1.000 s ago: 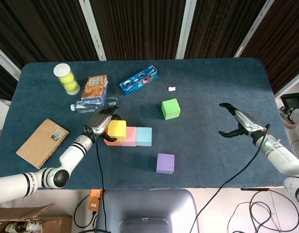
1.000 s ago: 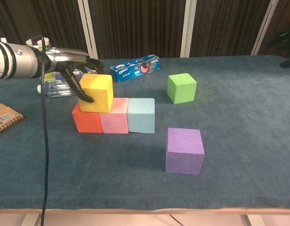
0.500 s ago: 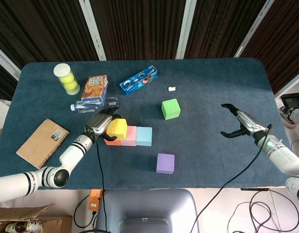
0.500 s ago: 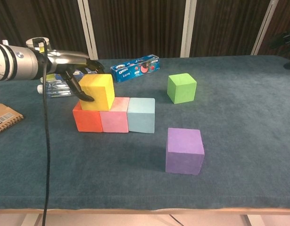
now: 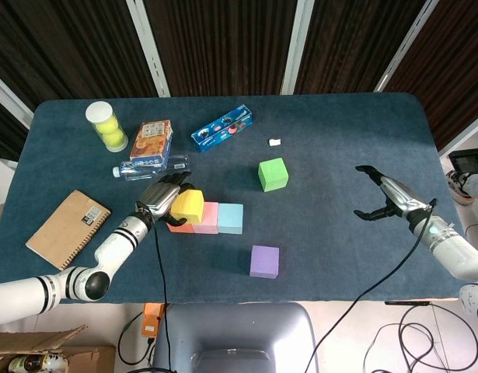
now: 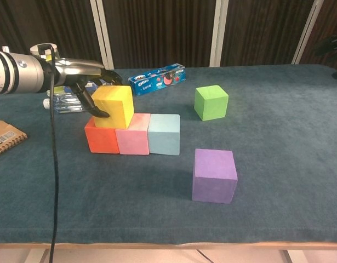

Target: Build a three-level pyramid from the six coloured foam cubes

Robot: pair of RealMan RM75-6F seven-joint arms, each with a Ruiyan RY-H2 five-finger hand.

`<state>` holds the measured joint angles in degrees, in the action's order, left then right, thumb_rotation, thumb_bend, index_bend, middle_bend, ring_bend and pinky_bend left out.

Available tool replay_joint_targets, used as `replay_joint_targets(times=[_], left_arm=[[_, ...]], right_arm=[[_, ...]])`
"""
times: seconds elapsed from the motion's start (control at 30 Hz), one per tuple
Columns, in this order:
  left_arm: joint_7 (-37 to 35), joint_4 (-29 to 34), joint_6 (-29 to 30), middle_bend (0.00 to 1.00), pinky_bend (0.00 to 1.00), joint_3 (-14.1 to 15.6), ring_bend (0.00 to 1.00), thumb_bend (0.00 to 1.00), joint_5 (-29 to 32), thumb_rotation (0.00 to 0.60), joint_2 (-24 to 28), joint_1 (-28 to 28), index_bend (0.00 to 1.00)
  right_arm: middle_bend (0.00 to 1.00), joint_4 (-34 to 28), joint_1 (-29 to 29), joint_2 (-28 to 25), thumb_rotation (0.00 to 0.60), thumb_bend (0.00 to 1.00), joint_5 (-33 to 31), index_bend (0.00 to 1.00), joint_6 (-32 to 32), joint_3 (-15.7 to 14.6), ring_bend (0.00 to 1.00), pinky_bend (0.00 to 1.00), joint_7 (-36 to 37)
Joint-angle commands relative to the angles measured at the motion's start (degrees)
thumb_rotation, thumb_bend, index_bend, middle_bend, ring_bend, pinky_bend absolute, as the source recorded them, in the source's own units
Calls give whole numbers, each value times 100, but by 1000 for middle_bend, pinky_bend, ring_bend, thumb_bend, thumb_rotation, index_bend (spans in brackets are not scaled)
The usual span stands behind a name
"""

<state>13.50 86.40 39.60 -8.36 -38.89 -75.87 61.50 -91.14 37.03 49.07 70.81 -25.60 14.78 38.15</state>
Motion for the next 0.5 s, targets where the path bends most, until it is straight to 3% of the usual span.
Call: replay_joint_targets(times=[0.03,0.17,0.5], left_arm=[[-13,41,24,17,97,-10,0,293,-19,600,29,-11,241],[-9,172,82,17,96,-9,0,265,-49,600,127,-42,186],[44,436,228,17,97,16,0,253,-92,600,293,-102,183]], right_arm=[[0,3,1,5,600,204,5,0,-1,-4,0,0,1],[0,10,6,10,600,204,5,0,-7,-11,0,0,-10],[0,-37,30,29,600,204,-37,0,-20,-32,0,0,-93]])
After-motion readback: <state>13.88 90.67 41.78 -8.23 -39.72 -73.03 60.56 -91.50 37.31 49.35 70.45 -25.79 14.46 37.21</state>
